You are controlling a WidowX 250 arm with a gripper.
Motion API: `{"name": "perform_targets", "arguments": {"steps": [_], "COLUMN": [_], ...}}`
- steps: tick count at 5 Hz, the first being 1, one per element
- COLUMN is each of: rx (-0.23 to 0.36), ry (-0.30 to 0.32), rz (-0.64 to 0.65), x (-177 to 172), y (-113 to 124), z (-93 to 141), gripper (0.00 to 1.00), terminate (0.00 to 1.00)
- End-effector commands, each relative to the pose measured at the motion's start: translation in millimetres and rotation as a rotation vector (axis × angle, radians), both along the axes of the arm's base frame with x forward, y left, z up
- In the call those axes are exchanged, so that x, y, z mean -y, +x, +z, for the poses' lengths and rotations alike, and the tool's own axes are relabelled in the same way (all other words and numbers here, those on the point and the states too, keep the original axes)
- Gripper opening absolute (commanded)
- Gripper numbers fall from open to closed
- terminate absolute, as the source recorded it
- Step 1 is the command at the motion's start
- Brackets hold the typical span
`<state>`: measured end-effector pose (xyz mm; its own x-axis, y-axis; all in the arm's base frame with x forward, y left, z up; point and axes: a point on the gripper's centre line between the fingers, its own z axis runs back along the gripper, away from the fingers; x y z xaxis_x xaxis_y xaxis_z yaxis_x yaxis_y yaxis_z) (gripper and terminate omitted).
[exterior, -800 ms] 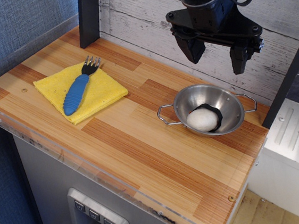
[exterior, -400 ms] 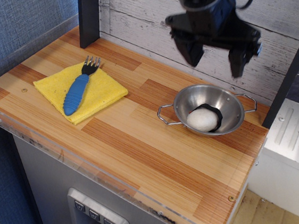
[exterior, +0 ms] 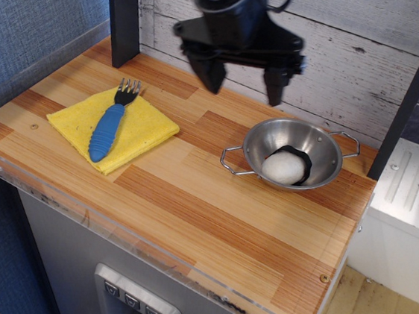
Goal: Place the fork under the pot.
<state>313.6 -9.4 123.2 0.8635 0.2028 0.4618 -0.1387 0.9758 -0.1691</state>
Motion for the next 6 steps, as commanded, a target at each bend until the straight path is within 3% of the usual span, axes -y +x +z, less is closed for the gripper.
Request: {"name": "perform_targets", "arguments": {"steps": [1, 2, 3, 5, 6], "rx": [-0.009, -0.028, -0.068, -0.136, -0.159], "ry": [0.005, 0.019, 0.017, 0.0, 0.035], "rz": [0.138, 0.195, 0.185, 0.152, 0.152], "x": [-71, -106, -128, -132, -132], "y": [-19, -32, -36, -34, -31], "z": [-2, -10, -33, -62, -68], "gripper": [1.0, 1.0, 1.0, 1.0, 1.0], "terminate": [0.0, 0.0, 0.0, 0.0, 0.0]}}
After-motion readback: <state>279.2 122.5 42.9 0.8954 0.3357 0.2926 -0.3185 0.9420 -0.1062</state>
